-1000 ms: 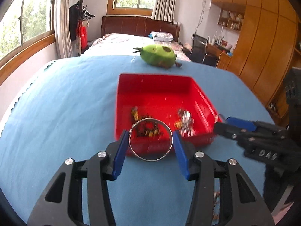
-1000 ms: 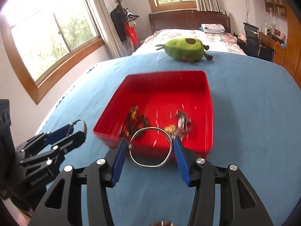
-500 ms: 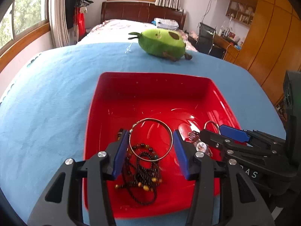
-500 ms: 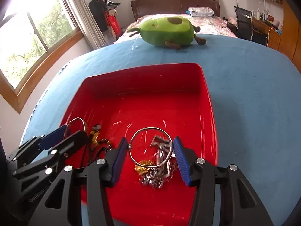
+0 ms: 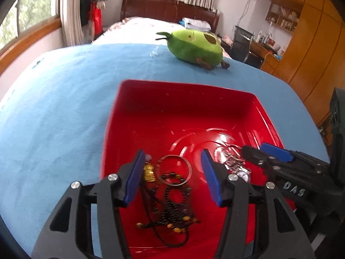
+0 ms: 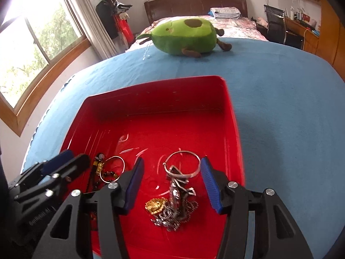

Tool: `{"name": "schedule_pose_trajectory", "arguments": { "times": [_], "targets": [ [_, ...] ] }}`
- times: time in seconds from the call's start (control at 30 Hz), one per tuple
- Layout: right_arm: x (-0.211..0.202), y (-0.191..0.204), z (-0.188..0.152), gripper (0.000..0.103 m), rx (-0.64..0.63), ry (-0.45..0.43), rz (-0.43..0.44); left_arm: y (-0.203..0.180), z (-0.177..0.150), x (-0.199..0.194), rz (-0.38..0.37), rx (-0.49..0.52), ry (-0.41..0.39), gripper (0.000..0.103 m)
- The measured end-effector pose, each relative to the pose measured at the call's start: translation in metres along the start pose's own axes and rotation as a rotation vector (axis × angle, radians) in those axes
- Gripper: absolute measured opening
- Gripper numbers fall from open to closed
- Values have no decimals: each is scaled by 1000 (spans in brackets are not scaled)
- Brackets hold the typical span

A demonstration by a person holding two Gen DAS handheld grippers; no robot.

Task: Organize jewelry
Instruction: 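Lower hoop into red tray and open left tool while right tool releases ring there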

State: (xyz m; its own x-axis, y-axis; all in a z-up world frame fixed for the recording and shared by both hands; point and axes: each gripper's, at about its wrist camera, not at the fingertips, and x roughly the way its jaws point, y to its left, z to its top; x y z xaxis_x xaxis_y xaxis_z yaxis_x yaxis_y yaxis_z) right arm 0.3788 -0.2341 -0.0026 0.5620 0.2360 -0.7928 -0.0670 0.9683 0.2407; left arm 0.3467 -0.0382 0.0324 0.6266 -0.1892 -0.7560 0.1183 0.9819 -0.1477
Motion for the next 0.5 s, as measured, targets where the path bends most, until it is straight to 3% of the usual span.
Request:
{"name": "schedule_pose_trajectory", "arguments": {
  "times": [0.5],
  "targets": [
    [-38,3,-25,54,-20,-38,3,6,-20,-39,36,0,-56,53]
  ]
}}
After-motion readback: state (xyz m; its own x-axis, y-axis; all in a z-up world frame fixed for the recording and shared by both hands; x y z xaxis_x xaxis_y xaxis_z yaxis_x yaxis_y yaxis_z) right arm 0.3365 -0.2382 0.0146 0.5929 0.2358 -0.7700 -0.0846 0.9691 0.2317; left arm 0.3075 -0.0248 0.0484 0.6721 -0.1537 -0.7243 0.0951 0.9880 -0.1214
